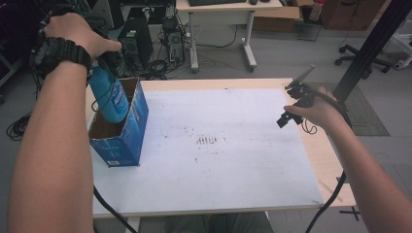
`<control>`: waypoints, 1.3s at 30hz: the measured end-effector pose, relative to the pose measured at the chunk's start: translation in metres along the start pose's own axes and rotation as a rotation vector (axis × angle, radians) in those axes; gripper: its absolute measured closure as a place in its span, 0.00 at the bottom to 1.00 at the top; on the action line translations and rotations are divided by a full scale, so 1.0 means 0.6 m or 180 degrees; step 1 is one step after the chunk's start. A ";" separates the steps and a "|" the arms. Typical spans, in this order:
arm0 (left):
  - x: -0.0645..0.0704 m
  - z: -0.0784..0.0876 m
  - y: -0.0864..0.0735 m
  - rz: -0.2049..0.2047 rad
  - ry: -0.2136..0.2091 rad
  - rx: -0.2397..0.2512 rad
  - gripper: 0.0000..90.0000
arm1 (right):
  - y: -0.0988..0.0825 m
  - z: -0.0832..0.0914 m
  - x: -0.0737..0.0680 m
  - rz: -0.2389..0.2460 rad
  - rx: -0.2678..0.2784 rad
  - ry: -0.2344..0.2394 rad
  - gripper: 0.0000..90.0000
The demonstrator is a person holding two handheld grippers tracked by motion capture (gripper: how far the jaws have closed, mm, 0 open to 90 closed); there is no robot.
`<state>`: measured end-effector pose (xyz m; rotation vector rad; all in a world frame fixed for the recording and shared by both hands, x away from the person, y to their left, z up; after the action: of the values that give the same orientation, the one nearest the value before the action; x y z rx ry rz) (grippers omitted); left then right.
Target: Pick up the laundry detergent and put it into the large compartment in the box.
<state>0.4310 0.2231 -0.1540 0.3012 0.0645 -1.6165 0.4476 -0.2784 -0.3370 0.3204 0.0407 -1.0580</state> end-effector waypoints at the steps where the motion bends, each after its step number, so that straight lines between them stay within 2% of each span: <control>1: -0.003 -0.001 -0.001 0.0007 0.0009 -0.0001 0.42 | 0.000 0.000 0.000 -0.0003 0.0001 -0.0001 0.19; 9: -0.015 -0.004 -0.004 0.0066 0.0044 -0.0001 0.42 | 0.000 0.001 0.000 -0.0009 0.0004 -0.0002 0.19; 16: -0.023 -0.008 -0.006 0.0095 0.0020 0.0036 0.42 | 0.000 0.003 -0.001 -0.0013 0.0005 0.0000 0.19; 39: -0.031 -0.023 -0.003 0.0117 0.0027 0.0025 0.42 | -0.004 -0.003 0.005 -0.0034 -0.0015 0.0003 0.19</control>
<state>0.4321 0.2445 -0.1630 0.3137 0.0588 -1.5792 0.4473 -0.2812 -0.3397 0.3167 0.0457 -1.0683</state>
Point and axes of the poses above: each handheld gripper's, and its own axes: z roughly backward along the jaws, y roughly out of its top, x roughly to its right, the point moved 5 cm from there along -z, roughly forward along the jaws, and after that the axes turned 5 degrees about y, right-handed, at the moved point
